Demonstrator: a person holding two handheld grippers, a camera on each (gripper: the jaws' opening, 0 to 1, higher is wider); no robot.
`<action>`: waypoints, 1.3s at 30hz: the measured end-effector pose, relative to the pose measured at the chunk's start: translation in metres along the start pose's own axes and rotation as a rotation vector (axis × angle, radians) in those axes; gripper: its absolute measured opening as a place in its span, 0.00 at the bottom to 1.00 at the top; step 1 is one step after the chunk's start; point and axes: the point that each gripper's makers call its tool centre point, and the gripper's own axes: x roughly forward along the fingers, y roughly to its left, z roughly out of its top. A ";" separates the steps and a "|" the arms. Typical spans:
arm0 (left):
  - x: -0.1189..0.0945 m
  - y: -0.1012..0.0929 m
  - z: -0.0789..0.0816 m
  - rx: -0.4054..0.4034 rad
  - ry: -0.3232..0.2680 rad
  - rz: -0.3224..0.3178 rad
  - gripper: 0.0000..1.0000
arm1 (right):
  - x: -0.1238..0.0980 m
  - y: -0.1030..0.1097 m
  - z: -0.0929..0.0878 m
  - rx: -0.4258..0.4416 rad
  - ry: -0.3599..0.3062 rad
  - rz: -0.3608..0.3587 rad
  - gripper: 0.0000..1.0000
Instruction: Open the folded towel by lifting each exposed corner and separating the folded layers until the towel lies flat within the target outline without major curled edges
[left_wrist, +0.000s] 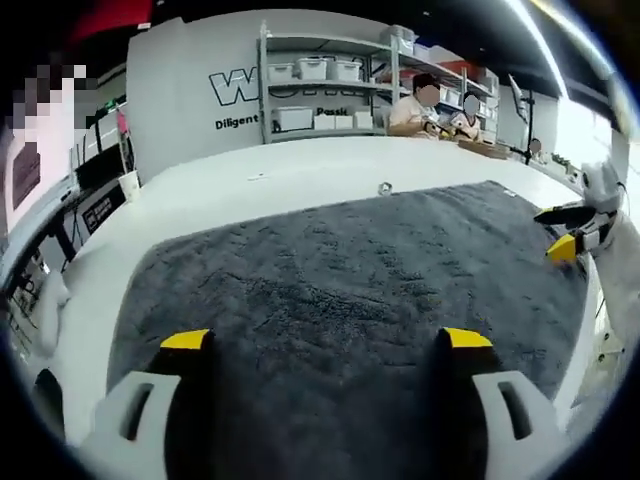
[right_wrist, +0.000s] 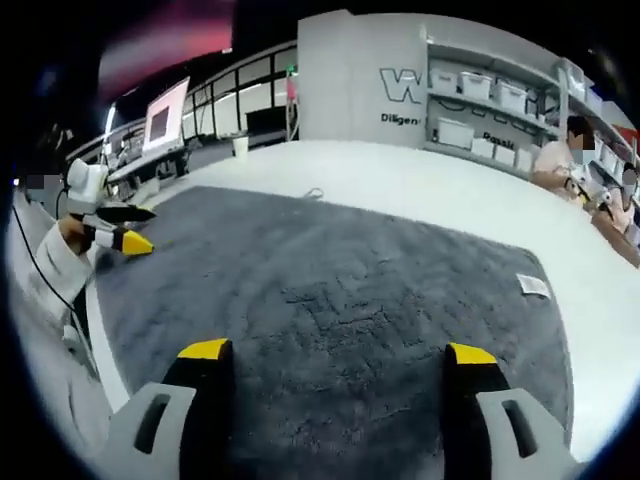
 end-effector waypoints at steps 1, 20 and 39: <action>-0.003 -0.001 -0.001 0.005 0.001 -0.002 0.93 | -0.003 -0.001 -0.001 0.011 -0.005 -0.009 0.85; -0.045 0.018 -0.027 -0.028 0.032 0.112 0.92 | -0.039 -0.008 -0.028 0.105 0.007 -0.106 0.90; -0.052 0.015 -0.040 -0.018 0.070 0.066 0.92 | -0.042 -0.004 -0.035 0.044 0.048 -0.071 0.92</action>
